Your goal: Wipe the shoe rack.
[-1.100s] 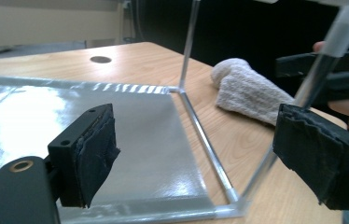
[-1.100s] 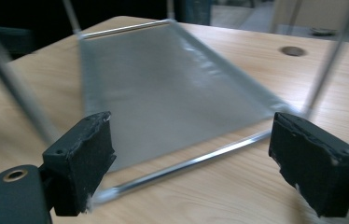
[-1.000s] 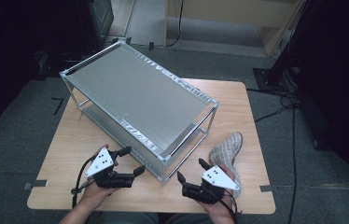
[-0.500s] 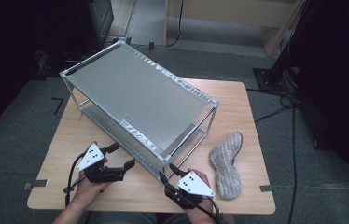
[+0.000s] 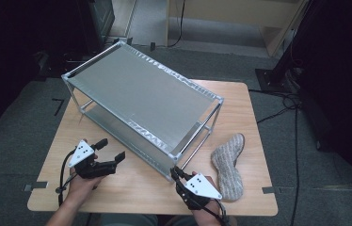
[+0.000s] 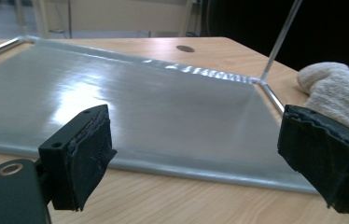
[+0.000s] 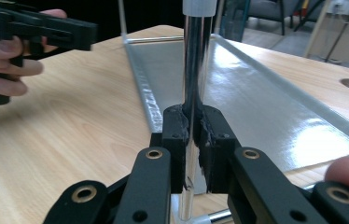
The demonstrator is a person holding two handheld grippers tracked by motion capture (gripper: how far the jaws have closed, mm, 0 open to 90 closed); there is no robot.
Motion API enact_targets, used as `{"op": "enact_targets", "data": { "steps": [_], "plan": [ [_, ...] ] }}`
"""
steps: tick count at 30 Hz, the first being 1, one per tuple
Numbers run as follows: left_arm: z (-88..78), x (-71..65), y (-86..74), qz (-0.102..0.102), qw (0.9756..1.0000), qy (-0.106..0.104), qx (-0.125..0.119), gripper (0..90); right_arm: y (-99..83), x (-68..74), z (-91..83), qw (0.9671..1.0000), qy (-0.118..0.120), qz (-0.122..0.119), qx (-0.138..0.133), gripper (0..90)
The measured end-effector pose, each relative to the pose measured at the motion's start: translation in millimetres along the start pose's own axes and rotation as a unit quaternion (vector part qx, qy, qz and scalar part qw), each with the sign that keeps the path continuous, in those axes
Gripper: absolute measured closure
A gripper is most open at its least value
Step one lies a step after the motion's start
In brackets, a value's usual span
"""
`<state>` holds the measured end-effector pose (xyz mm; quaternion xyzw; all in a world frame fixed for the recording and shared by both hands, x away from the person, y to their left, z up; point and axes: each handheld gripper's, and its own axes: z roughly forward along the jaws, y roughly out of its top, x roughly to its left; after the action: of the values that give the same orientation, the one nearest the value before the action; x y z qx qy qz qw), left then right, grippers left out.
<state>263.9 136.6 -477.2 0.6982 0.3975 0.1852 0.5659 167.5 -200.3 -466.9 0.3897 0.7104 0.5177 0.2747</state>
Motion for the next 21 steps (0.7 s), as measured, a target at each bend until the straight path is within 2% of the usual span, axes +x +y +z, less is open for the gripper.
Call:
{"op": "enact_targets", "data": {
  "steps": [2, 7, 12, 16, 21],
  "plan": [
    [-1.7, 5.0, 0.0, -0.001, 1.0000, 0.005, -0.005, 13.1, -1.1, -4.9, -2.4, 1.0000, -0.007, 0.006, -0.001, 82.5],
    [-5.0, 17.8, 1.2, -0.013, 0.9994, 0.029, -0.015, 13.4, -4.3, -18.4, -8.6, 0.9997, -0.020, 0.010, -0.006, 82.5],
    [-6.8, 30.6, 1.3, -0.011, 0.9984, 0.054, -0.014, 13.4, -7.1, -31.8, -14.9, 0.9993, -0.034, 0.013, -0.008, 82.5],
    [-6.6, 40.0, 2.0, -0.016, 0.9968, 0.075, -0.020, 14.2, -9.3, -38.9, -21.5, 0.9986, -0.050, 0.017, -0.006, 82.7],
    [-4.7, 52.3, 4.2, -0.026, 0.9932, 0.111, -0.024, 14.6, -11.0, -42.9, -28.3, 0.9980, -0.060, 0.018, -0.004, 82.8]
  ]
}}
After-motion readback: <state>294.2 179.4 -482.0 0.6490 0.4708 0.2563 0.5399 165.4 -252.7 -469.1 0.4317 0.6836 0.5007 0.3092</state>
